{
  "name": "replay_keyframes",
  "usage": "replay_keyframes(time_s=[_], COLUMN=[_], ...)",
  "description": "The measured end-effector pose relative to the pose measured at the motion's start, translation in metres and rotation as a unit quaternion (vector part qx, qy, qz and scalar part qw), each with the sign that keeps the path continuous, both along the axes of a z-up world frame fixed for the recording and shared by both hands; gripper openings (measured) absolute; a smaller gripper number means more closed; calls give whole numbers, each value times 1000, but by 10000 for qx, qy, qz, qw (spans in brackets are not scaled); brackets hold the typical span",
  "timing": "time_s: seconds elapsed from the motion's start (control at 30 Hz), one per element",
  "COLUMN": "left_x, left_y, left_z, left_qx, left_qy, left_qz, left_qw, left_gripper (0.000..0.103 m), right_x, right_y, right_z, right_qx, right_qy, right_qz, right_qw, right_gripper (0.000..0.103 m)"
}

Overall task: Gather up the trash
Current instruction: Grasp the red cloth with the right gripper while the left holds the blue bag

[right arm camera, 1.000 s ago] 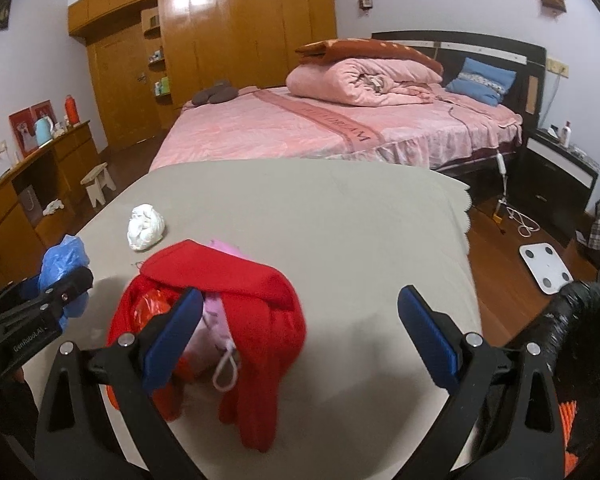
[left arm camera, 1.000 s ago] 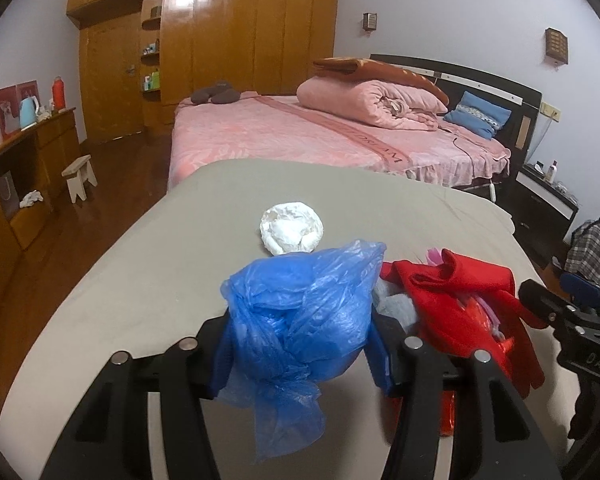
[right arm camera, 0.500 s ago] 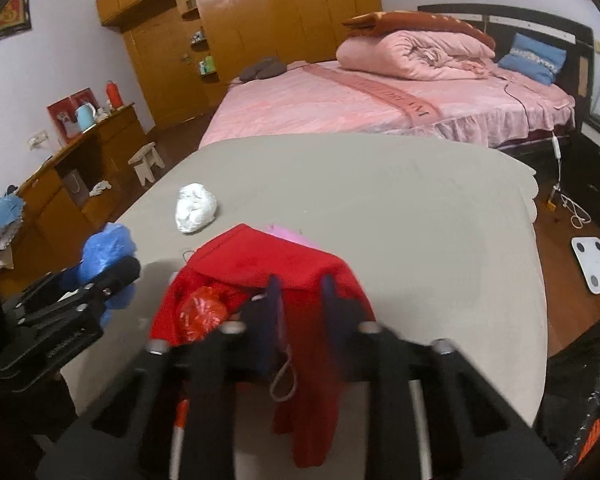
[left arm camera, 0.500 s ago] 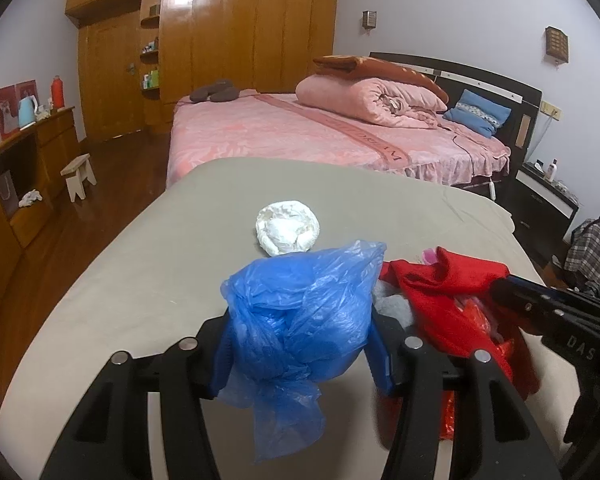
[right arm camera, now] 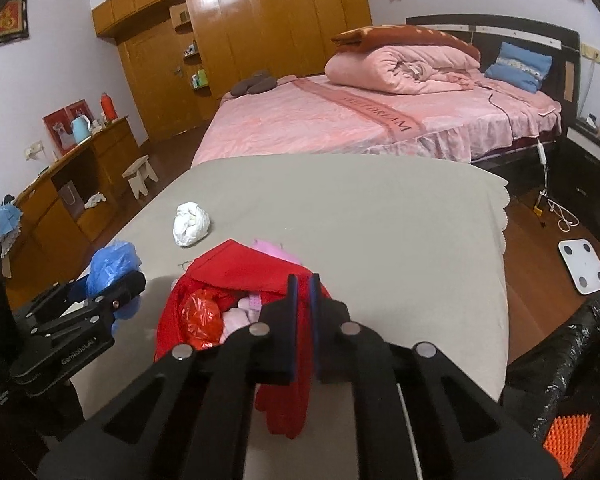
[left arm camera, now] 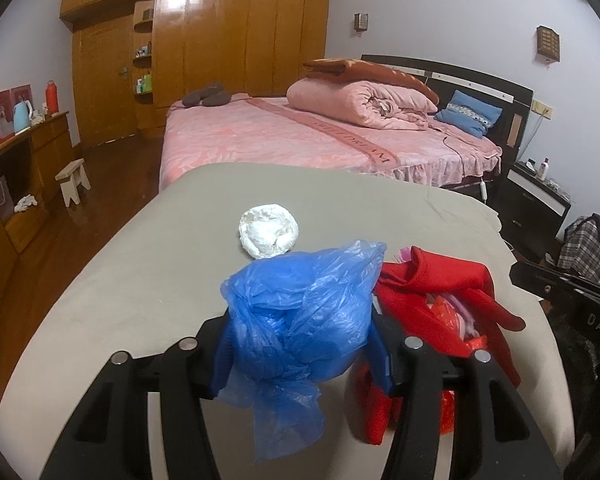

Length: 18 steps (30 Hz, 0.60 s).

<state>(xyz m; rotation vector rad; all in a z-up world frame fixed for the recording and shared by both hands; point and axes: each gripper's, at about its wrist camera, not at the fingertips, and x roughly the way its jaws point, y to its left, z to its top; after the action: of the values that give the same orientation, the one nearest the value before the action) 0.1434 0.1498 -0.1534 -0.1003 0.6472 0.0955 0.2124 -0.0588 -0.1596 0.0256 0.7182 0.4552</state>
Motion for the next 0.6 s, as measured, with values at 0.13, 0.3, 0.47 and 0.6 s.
replay_keyframes(time_s=[0.13, 0.3, 0.47, 0.6], left_x=[2, 6, 8, 7], left_y=[1, 7, 7, 6], left_z=[0, 0, 0, -1], left_qx=[56, 60, 54, 38], left_qy=[-27, -39, -23, -4], left_qz=[30, 119, 123, 102], left_qw=[10000, 9999, 9999, 9999], left_gripper=[55, 55, 55, 55], right_x=[6, 16, 21, 13], right_y=[9, 21, 23, 12], right_z=[-4, -17, -24, -15], right_qx=[-20, -135, 57, 222], right_qy=[26, 162, 426, 311], right_qz=[71, 52, 340, 256], right_qw=[10000, 9998, 9985, 9989], right_gripper=[41, 60, 10, 5])
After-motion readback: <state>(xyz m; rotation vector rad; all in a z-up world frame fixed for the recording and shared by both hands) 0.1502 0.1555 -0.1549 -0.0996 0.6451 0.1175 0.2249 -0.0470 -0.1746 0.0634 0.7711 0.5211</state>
